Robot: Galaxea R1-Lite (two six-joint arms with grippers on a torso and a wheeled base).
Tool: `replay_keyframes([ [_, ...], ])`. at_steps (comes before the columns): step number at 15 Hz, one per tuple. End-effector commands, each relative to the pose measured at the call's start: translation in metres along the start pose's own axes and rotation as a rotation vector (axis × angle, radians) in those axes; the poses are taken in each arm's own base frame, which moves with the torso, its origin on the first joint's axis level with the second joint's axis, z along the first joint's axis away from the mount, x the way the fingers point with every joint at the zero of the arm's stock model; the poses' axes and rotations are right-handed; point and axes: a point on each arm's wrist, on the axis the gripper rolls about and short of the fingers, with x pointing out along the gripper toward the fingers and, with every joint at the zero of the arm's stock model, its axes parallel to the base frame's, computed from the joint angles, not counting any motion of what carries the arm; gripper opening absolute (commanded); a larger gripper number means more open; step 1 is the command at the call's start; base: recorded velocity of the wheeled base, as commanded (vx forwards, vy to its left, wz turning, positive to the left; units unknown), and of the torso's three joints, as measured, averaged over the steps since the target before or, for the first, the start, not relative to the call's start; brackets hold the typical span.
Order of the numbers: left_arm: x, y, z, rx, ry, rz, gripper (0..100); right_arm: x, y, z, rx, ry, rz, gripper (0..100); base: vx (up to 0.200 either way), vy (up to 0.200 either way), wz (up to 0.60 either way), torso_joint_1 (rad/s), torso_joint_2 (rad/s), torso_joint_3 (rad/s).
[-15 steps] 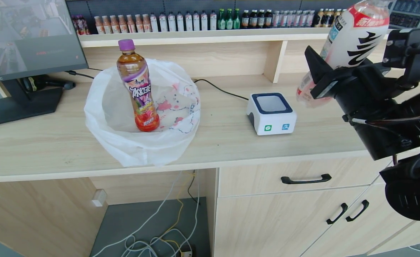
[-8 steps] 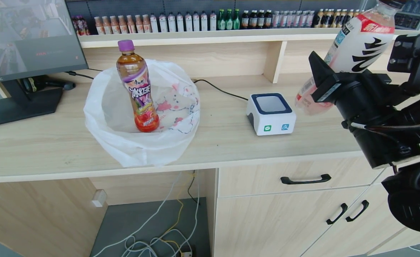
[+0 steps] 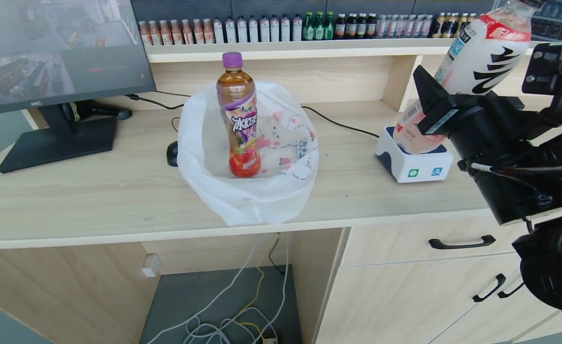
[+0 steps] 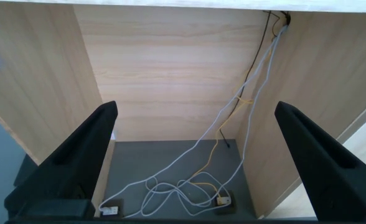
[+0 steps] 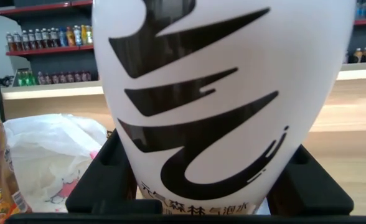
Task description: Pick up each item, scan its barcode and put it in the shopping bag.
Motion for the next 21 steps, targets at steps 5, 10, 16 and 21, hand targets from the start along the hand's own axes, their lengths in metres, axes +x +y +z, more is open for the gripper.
replay_keyframes([
  [5,0.000,0.000,0.000,0.000,0.000,0.000,100,-0.003,0.029,-0.001,0.047,0.036,0.072,0,0.000,0.200,0.00,0.001,0.01,0.002],
  [10,0.000,0.000,0.000,0.000,0.000,0.000,100,0.005,0.035,-0.014,0.063,0.053,0.075,0,0.000,0.080,0.00,0.000,0.00,0.000],
  [16,0.000,0.000,0.000,0.001,0.000,0.000,100,0.026,0.043,-0.013,0.051,0.103,0.089,0,0.000,0.000,0.00,0.000,0.00,0.000],
  [21,0.000,0.000,0.000,0.001,0.000,0.000,100,0.042,0.050,-0.021,0.021,0.195,0.100,0,0.000,0.000,0.00,0.000,0.00,0.000],
])
